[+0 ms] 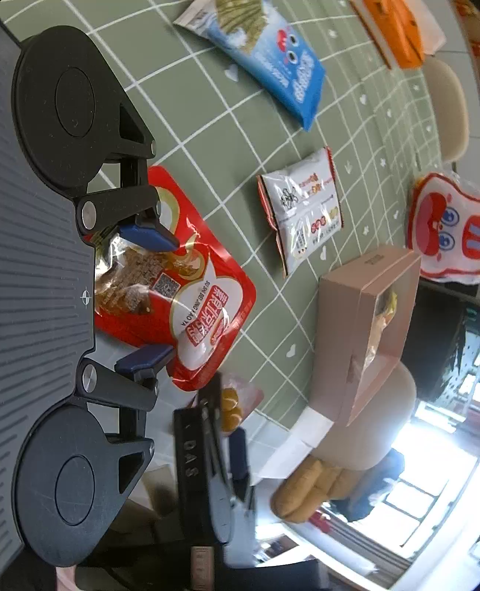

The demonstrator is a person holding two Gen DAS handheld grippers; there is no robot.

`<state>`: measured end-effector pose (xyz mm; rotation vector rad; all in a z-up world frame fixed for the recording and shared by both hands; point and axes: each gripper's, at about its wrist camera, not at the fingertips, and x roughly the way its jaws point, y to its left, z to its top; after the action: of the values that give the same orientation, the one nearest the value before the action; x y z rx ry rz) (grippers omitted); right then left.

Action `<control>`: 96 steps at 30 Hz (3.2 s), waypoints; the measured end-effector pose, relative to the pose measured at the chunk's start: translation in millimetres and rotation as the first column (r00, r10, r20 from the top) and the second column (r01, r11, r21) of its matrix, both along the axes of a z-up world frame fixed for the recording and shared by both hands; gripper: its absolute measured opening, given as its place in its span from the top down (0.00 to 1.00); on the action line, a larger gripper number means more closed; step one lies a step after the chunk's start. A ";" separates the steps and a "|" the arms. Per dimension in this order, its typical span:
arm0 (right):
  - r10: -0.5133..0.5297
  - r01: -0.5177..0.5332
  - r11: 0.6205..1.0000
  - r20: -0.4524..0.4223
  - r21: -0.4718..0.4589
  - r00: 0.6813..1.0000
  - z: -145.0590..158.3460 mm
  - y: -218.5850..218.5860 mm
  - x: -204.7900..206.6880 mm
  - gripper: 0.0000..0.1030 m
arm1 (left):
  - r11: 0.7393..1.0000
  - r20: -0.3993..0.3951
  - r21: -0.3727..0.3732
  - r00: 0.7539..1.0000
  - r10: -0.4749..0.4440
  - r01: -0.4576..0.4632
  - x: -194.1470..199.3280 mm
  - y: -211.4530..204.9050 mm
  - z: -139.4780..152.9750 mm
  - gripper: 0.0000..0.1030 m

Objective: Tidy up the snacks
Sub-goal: 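Grasp the pink tray of yellow candies with the right gripper while the left gripper holds the red pouch, then carry the red pouch and candy tray into the pink box and open both grippers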

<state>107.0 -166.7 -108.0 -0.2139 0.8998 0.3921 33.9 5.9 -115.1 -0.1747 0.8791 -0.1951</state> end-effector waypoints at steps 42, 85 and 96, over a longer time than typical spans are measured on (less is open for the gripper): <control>-0.024 0.023 1.000 0.077 0.021 0.997 31.7 -42.4 -25.4 0.32 | 0.995 0.107 0.014 0.989 -0.103 0.102 9.3 -37.0 31.1 0.58; 0.197 -0.204 0.972 0.073 0.114 0.978 82.8 -57.6 229.9 0.32 | 0.854 0.095 -0.401 0.913 0.398 -0.331 249.4 -12.7 55.8 0.75; 0.227 -0.218 0.959 -0.029 0.178 0.973 60.7 -38.5 239.0 0.30 | 0.865 0.049 -0.397 0.934 0.354 -0.307 213.9 12.3 77.5 0.75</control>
<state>346.0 -205.2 -47.3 -0.1452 0.8870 0.6854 247.8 18.2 -37.6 -0.6718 0.6692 -0.0521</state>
